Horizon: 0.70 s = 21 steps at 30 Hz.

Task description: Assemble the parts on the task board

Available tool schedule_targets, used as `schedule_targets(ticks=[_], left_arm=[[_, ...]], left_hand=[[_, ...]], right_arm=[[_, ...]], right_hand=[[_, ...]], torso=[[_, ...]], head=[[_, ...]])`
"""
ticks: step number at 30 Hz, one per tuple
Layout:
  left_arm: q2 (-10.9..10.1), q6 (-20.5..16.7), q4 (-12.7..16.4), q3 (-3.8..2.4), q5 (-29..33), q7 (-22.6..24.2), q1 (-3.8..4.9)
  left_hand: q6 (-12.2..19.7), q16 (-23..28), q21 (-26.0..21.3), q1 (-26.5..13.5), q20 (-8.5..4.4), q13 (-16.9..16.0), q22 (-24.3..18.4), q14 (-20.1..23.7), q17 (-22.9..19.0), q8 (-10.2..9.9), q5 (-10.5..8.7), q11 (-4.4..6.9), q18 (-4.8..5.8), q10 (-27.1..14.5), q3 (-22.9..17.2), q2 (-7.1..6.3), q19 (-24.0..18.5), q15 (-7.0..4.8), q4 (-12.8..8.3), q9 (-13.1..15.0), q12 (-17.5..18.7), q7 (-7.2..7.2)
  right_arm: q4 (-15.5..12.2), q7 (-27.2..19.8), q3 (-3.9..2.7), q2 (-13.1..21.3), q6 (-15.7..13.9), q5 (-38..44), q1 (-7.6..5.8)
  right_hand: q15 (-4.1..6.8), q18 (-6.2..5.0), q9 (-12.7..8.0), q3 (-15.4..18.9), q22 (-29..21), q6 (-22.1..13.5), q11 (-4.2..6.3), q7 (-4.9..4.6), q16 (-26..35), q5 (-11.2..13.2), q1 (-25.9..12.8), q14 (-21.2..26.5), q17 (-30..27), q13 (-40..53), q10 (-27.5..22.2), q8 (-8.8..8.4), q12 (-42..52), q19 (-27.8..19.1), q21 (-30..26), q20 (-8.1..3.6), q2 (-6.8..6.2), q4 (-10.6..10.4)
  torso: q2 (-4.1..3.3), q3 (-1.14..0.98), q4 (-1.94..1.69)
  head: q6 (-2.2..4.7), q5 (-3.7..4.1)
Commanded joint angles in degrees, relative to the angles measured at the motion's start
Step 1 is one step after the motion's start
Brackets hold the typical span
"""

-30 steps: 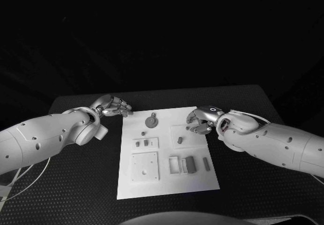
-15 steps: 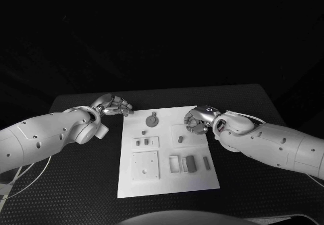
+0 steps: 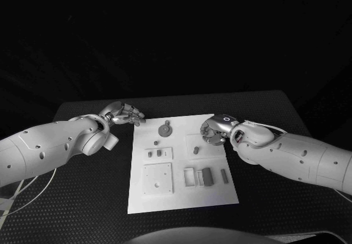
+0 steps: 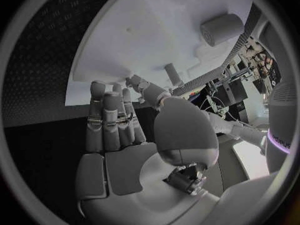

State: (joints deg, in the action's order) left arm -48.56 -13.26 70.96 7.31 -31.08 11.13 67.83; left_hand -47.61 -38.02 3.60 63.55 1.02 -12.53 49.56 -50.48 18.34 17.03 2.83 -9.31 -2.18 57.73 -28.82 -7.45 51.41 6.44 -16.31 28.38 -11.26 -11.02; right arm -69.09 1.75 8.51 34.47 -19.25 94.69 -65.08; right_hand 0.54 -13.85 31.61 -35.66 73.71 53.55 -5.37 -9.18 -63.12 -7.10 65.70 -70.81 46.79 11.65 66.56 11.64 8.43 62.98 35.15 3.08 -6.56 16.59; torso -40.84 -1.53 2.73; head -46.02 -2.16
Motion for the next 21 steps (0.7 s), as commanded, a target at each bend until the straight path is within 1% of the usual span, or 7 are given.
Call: schedule_targets(ticks=[1,6,10,14,21], left_arm=[[0.08,1.85,0.1,-0.05,2.3,0.03,0.06],[0.11,2.09,0.08,-0.05,2.3,0.25,0.06],[0.17,2.11,0.1,-0.05,2.24,0.31,0.06],[0.17,2.15,0.08,-0.05,2.2,0.31,0.06],[0.16,2.49,0.04,-0.05,2.19,0.22,0.06]], left_hand=[[0.44,0.36,0.16,-0.04,0.0,0.07,-0.1,-0.3,0.09,0.02,0.02,0.08,0.69,-0.52,0.4,0.42,0.28,0.09,0.04,-0.05,-0.31,-0.01],[0.47,0.61,0.12,0.03,0.04,0.15,-0.34,-0.17,0.25,0.04,0.03,0.05,0.73,-0.62,0.47,0.47,0.16,0.15,-0.03,-0.06,-0.36,-0.02],[0.47,0.72,0.11,0.07,0.05,0.18,-0.45,-0.11,0.33,0.06,0.03,0.04,0.76,-0.66,0.5,0.49,0.11,0.18,-0.04,-0.05,-0.39,-0.02],[0.47,0.82,0.11,0.11,0.07,0.21,-0.56,-0.06,0.41,0.08,0.03,0.04,0.77,-0.69,0.53,0.52,0.07,0.21,-0.05,-0.05,-0.42,-0.02],[0.48,0.92,0.12,0.15,0.09,0.25,-0.68,-0.02,0.51,0.09,0.02,0.03,0.79,-0.73,0.57,0.52,0.02,0.23,-0.06,-0.05,-0.45,-0.02]], right_arm=[[0.13,0.97,0.26,-0.03,0.6,2.11,0.17],[0.27,0.94,0.4,-0.35,0.53,2.26,0.24],[0.19,0.98,0.42,-0.43,0.55,2.36,0.29],[0.12,0.96,0.45,-0.43,0.59,2.47,0.34],[0.11,1.02,0.51,-0.46,0.9,2.93,0.41]], right_hand=[[0.4,-1.15,-0.13,0.36,0.11,0.4,-0.12,-0.04,-0.21,-0.15,0.45,-0.1,0.11,0.07,0.43,0.3,0.0,0.37,-0.39,-0.06,0.16,-0.04],[0.68,-1.15,-0.28,0.4,0.26,0.79,0.18,0.12,-0.19,-0.15,0.44,-0.28,0.26,0.34,1.45,0.56,0.07,0.53,-0.41,-0.12,0.26,-0.05],[0.85,-1.15,-0.38,0.43,0.35,1.03,0.36,0.21,-0.15,-0.15,0.37,-0.39,0.35,0.56,2.03,0.72,0.11,0.64,-0.44,-0.15,0.36,-0.07],[1.26,-1.15,-0.46,0.48,0.53,1.79,0.78,0.54,-0.1,-0.15,0.31,-0.63,0.53,1.09,3.24,1.19,0.26,0.87,-0.46,-0.25,0.54,-0.06],[2.12,-1.15,-0.26,0.62,1.04,3.71,1.7,1.39,-0.46,-0.15,0.36,-1.38,1.15,2.42,5.63,2.39,0.72,1.7,-0.21,-0.61,0.99,-0.02]], torso=[[-0.01,-0.02,0.01],[0.0,-0.04,0.08],[-0.01,-0.05,0.07],[0.0,-0.03,0.01],[0.0,-0.04,0.06]], head=[[-0.09,-0.06],[-0.19,-0.15],[-0.21,-0.17],[-0.26,-0.12],[-0.27,-0.1]])
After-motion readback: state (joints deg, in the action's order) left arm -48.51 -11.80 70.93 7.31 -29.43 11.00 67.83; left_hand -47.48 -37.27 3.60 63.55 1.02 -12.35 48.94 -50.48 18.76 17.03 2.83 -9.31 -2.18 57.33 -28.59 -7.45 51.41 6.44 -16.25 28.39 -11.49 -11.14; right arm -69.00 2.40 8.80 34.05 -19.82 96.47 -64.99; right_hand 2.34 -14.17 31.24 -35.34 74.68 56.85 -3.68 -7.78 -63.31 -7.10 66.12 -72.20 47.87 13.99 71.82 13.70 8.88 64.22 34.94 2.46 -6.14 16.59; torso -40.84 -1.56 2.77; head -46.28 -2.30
